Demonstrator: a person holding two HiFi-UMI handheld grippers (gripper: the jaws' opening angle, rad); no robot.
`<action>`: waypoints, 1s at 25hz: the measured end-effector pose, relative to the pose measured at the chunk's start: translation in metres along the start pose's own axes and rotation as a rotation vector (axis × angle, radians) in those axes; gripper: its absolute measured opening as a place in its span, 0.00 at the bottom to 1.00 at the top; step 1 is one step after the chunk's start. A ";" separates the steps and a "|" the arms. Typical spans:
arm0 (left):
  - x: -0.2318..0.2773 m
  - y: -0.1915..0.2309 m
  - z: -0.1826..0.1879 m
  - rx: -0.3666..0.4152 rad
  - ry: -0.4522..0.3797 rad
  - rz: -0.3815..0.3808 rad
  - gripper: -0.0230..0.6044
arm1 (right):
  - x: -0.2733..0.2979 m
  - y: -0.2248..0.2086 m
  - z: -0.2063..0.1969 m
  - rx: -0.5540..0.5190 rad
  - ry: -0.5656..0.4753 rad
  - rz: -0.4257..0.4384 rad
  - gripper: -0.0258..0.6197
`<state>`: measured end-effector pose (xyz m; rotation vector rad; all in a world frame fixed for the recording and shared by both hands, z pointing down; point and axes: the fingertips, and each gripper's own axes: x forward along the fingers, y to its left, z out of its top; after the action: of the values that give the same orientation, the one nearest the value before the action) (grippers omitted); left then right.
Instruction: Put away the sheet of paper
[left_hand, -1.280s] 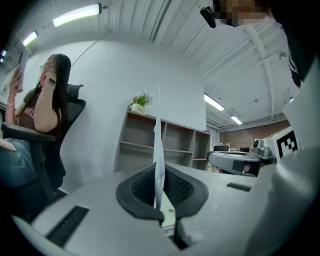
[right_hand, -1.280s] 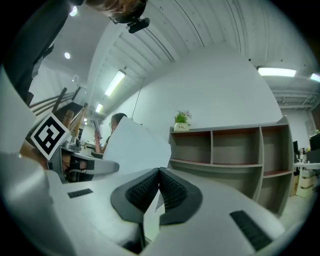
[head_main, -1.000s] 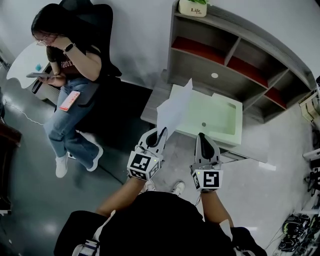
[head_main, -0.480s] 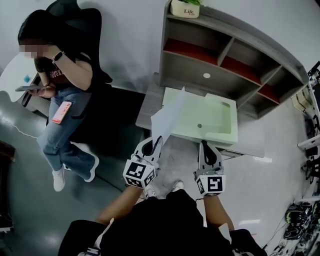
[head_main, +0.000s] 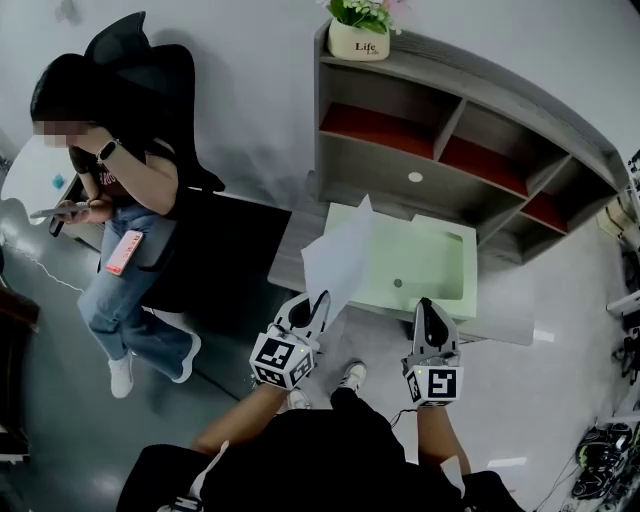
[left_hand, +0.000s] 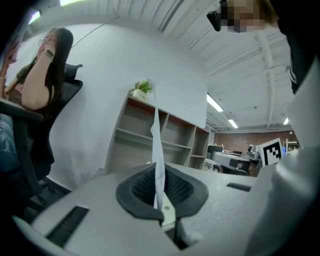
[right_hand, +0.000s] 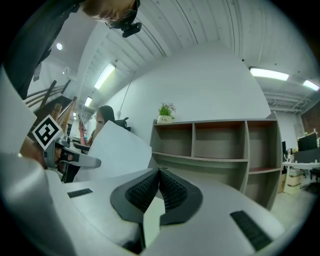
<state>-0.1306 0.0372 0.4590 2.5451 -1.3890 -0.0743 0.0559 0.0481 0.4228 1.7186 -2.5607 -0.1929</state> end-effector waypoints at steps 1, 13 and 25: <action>0.007 0.000 0.000 0.007 0.005 0.006 0.05 | 0.003 -0.006 -0.002 0.003 0.003 0.003 0.07; 0.080 0.007 0.002 -0.066 -0.023 0.092 0.05 | 0.042 -0.072 -0.003 -0.018 -0.029 0.037 0.07; 0.122 -0.001 -0.003 -0.061 0.013 0.116 0.04 | 0.062 -0.109 -0.026 0.023 -0.011 0.074 0.08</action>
<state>-0.0622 -0.0634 0.4703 2.4072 -1.5021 -0.0785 0.1353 -0.0524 0.4323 1.6318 -2.6392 -0.1704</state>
